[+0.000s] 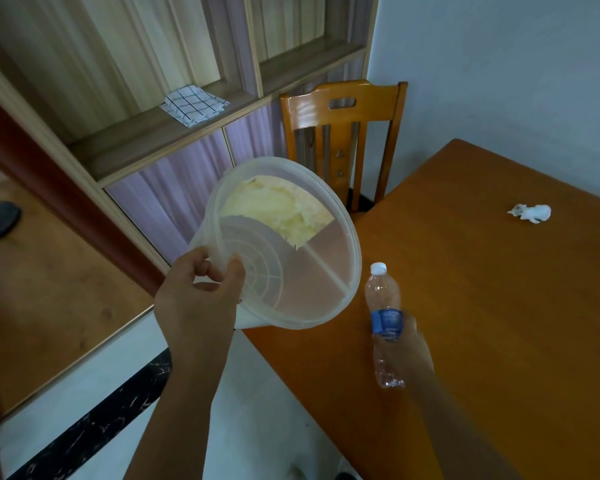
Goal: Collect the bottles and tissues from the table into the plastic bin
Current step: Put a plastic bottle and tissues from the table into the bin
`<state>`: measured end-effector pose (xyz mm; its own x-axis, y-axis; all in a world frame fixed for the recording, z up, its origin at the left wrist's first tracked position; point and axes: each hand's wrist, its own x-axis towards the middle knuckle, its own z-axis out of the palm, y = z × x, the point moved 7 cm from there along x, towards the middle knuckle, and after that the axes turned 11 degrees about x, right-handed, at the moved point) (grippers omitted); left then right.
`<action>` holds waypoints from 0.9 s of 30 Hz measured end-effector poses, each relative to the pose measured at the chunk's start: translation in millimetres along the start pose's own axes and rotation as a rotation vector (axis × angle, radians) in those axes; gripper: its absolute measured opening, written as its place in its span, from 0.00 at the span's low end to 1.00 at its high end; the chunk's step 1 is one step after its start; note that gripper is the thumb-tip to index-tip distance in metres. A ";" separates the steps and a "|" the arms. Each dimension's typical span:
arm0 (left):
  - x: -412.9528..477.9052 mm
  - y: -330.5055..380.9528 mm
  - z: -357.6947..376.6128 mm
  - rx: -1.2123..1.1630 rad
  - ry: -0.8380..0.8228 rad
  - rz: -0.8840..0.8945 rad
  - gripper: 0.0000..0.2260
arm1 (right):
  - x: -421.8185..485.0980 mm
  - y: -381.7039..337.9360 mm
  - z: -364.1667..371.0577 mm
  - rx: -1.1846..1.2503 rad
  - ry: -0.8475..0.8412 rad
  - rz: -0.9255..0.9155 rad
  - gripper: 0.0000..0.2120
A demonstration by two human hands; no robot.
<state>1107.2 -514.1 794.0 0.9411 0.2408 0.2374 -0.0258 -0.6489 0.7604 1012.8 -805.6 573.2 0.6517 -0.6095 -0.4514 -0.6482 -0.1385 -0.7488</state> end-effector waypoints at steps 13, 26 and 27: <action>-7.1 5.3 9.2 -0.074 -0.071 -0.014 0.08 | -39.2 -87.6 -104.4 0.410 0.224 -0.410 0.34; -34.8 46.1 47.9 -0.269 -0.241 0.054 0.12 | -85.2 -190.7 -108.0 0.706 0.133 -0.597 0.35; -36.9 48.1 49.6 -0.284 -0.249 0.052 0.12 | -83.0 -189.6 -101.4 0.712 0.136 -0.586 0.32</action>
<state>1088.0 -590.0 791.8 0.9882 0.0073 0.1528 -0.1355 -0.4212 0.8968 1041.7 -807.9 801.8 0.7174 -0.6863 0.1197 0.1934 0.0312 -0.9806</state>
